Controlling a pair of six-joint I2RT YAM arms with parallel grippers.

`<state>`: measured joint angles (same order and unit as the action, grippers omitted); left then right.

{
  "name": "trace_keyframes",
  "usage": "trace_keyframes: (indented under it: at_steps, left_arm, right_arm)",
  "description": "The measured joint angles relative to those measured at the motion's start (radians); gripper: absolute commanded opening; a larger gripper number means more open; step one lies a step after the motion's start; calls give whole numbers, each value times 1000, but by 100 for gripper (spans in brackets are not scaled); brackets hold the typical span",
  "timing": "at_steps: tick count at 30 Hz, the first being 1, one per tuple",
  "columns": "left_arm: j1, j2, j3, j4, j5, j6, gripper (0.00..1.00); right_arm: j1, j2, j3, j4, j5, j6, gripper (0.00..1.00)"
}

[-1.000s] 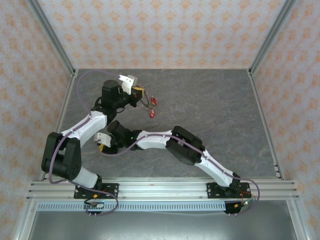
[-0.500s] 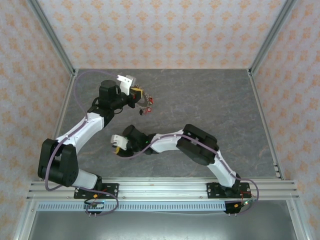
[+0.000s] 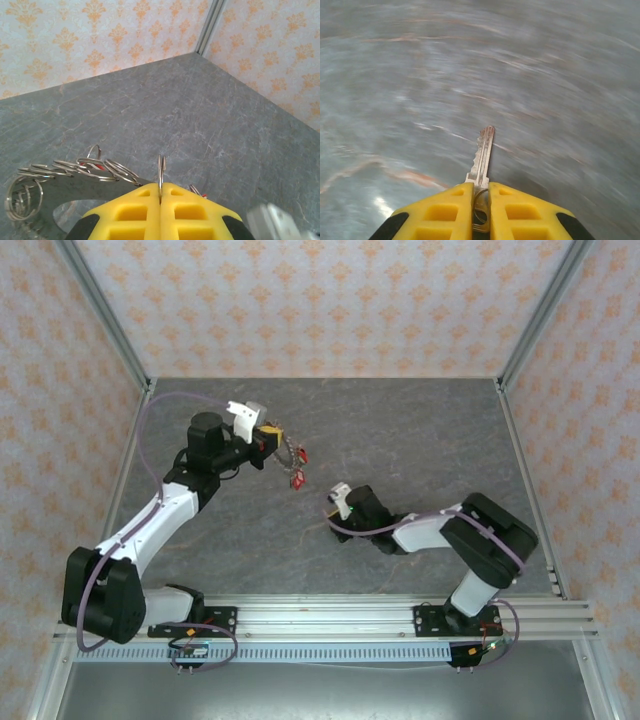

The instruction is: Put the keys on the keyring

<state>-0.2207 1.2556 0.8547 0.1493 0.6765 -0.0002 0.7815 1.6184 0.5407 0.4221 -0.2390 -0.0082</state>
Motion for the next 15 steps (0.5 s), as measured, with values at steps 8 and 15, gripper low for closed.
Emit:
trace_keyframes:
  at_steps: [8, 15]
  left_arm:
    - [-18, -99, -34, -51, 19, 18, 0]
    - [-142, -135, -39, -140, 68, 70, 0]
  right_arm:
    - [-139, -158, -95, -121, 117, 321, 15]
    - [-334, -219, 39, -515, 94, 468, 19]
